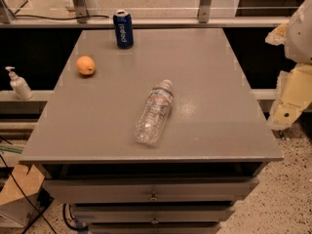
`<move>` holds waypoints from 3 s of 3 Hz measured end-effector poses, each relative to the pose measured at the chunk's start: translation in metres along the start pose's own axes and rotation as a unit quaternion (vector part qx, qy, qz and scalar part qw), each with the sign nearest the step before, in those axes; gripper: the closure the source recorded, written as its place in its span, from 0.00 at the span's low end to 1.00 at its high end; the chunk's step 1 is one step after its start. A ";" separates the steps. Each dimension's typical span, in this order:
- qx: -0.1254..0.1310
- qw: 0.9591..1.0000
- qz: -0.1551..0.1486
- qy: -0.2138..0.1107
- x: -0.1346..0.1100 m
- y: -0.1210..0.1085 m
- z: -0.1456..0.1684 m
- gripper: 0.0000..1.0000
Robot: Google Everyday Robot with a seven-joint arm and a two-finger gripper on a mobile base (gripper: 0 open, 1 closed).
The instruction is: Pick pepsi can
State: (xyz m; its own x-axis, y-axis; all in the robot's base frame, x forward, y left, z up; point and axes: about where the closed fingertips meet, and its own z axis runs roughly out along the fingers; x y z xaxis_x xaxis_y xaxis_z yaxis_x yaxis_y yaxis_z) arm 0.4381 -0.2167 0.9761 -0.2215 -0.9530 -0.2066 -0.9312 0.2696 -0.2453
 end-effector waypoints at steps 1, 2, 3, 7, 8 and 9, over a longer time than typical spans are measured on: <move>0.002 1.000 0.000 0.000 0.000 0.000 -0.001 0.00; 0.021 0.999 0.000 -0.040 -0.014 -0.012 -0.003 0.00; 0.042 0.992 -0.018 -0.121 -0.063 -0.032 0.001 0.00; 0.042 0.967 0.009 -0.252 -0.144 -0.090 0.042 0.00; 0.024 0.962 0.014 -0.270 -0.170 -0.106 0.069 0.00; 0.012 0.961 0.019 -0.277 -0.191 -0.119 0.094 0.00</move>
Offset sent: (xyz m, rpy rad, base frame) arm 0.0407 0.0273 0.0213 0.1995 -0.1613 0.0362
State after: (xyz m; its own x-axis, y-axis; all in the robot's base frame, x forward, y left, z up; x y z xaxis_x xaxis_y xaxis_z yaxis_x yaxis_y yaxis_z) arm 0.6188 -0.0537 0.9564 -0.0618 -0.7245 -0.6865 -0.9172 0.3124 -0.2471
